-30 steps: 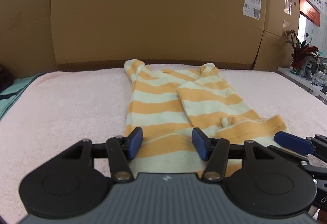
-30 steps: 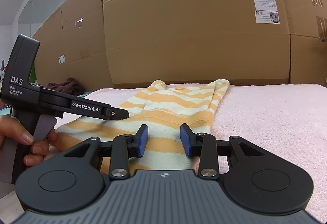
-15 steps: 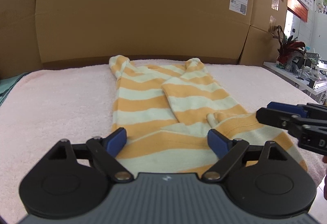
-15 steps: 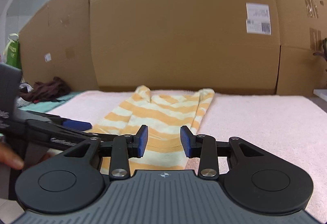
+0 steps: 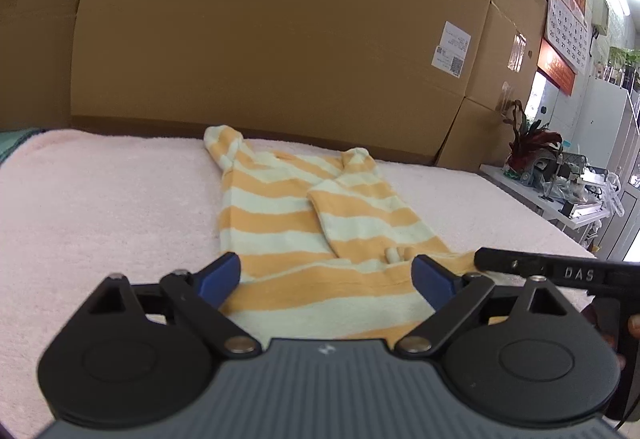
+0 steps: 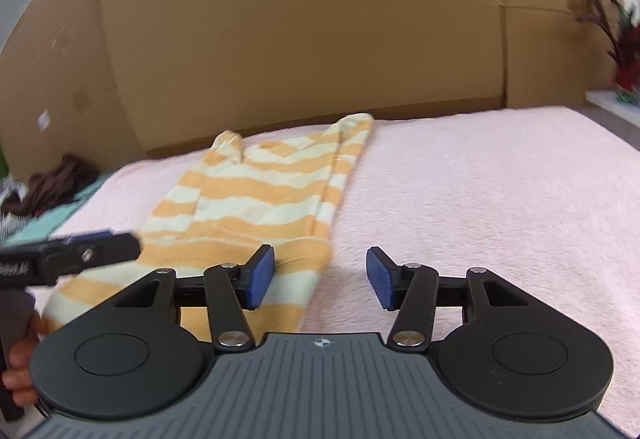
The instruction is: Fold clothes
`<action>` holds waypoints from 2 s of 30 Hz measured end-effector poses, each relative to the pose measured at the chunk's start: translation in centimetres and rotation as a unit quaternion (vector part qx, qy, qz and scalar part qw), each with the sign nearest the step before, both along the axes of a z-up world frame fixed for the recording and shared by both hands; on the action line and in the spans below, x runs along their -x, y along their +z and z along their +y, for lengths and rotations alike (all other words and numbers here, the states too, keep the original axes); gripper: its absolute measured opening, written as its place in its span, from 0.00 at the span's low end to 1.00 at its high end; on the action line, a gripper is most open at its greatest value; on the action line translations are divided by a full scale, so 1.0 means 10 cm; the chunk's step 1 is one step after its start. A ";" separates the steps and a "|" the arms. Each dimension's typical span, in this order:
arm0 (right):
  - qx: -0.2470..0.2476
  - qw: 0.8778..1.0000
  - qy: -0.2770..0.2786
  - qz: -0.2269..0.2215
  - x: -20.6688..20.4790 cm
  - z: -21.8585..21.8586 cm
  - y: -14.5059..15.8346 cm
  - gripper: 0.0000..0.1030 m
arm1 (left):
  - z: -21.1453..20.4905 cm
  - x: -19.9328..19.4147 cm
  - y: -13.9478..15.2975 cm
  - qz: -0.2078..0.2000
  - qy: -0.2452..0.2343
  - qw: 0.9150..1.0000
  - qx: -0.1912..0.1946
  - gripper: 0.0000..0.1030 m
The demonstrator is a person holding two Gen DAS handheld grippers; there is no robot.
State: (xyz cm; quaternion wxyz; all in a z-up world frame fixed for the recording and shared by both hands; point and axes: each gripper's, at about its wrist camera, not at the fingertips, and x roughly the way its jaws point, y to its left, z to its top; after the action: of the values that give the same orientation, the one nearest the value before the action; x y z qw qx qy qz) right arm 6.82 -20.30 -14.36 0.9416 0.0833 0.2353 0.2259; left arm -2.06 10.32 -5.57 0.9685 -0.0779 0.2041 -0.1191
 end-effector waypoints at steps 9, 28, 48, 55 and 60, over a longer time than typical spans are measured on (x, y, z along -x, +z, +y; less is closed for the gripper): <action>0.028 0.997 0.060 -0.039 0.12 -0.12 0.13 0.46 | 0.36 0.24 0.00 0.028 0.022 0.999 -0.018 0.91; 0.085 0.976 0.195 -0.042 0.73 -0.14 -0.10 0.46 | 0.14 0.69 -0.24 0.038 -0.082 0.996 0.026 0.87; 0.048 0.979 0.168 -0.104 0.89 -0.14 -0.02 0.13 | 0.26 0.78 -0.23 -0.025 -0.052 0.997 0.054 0.24; 0.021 0.977 0.161 -0.135 0.93 -0.23 0.20 0.09 | 0.24 0.89 -0.02 -0.064 -0.043 0.995 0.060 0.21; 0.013 0.974 0.162 -0.157 0.98 -0.30 0.34 0.01 | 0.20 1.02 0.07 -0.076 -0.064 0.994 0.053 0.20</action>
State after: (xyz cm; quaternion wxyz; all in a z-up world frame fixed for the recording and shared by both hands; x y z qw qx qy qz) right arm -3.03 -23.30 -10.98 0.9186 -0.0046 0.0976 0.3828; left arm -12.26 12.35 -4.82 0.9662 -0.1066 0.1282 -0.1967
